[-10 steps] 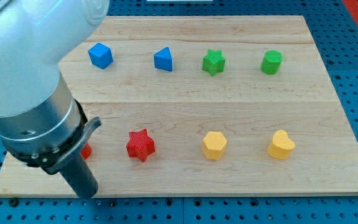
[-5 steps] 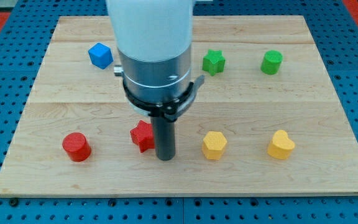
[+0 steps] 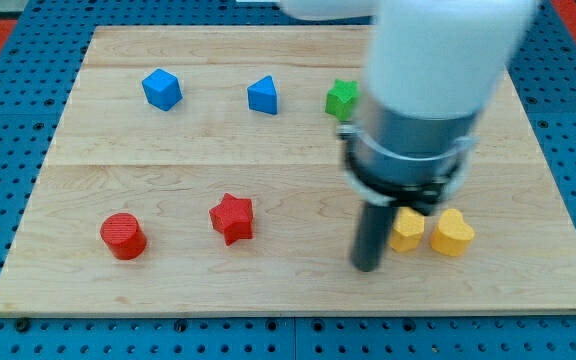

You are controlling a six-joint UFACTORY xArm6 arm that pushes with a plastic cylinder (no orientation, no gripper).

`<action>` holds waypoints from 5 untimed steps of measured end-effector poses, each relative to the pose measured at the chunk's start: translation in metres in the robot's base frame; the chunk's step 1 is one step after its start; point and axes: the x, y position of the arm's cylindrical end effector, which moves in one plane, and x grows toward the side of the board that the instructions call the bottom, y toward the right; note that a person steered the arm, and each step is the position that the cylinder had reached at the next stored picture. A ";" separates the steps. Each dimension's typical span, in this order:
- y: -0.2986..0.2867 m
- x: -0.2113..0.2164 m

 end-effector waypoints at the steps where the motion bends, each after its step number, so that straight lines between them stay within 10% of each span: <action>1: -0.033 -0.035; 4: -0.191 -0.047; 5: -0.130 -0.083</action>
